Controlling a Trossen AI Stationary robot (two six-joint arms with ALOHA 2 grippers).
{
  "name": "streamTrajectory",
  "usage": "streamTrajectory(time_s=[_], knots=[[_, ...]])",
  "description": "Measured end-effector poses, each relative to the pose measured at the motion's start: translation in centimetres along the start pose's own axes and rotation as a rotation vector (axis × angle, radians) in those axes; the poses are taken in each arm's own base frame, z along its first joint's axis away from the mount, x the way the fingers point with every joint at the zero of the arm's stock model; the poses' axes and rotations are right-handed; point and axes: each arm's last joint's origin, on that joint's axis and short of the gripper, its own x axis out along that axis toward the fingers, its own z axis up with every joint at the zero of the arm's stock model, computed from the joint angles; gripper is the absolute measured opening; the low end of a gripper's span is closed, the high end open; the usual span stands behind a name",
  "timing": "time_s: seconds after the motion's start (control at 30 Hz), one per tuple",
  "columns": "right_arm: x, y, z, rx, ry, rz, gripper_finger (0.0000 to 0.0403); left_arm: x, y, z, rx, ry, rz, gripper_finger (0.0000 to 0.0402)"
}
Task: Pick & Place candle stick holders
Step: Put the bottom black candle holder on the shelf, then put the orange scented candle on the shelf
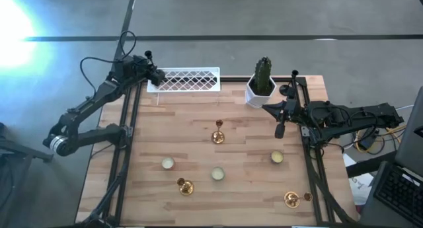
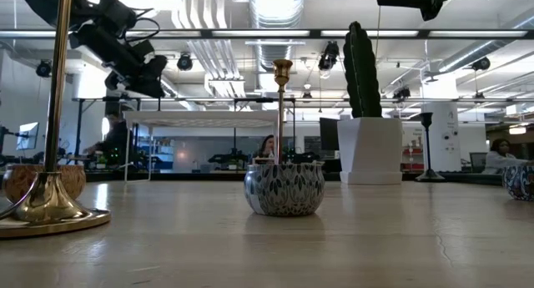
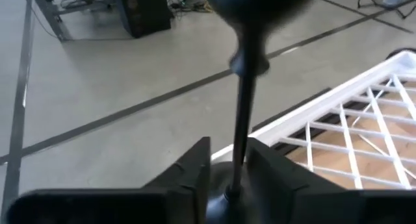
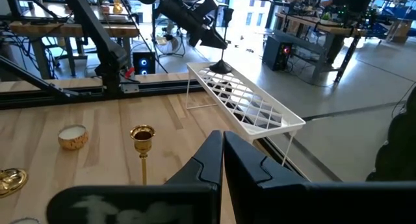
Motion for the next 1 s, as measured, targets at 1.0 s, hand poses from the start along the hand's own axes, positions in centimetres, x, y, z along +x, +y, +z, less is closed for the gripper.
streamTrajectory(time_s=[1.0], knots=[[0.0, 0.0, 0.0, 0.018, 0.0, 0.001, 0.0008, -12.4, -1.9, 4.1, -0.038, 0.187, -0.651, 0.0246]])
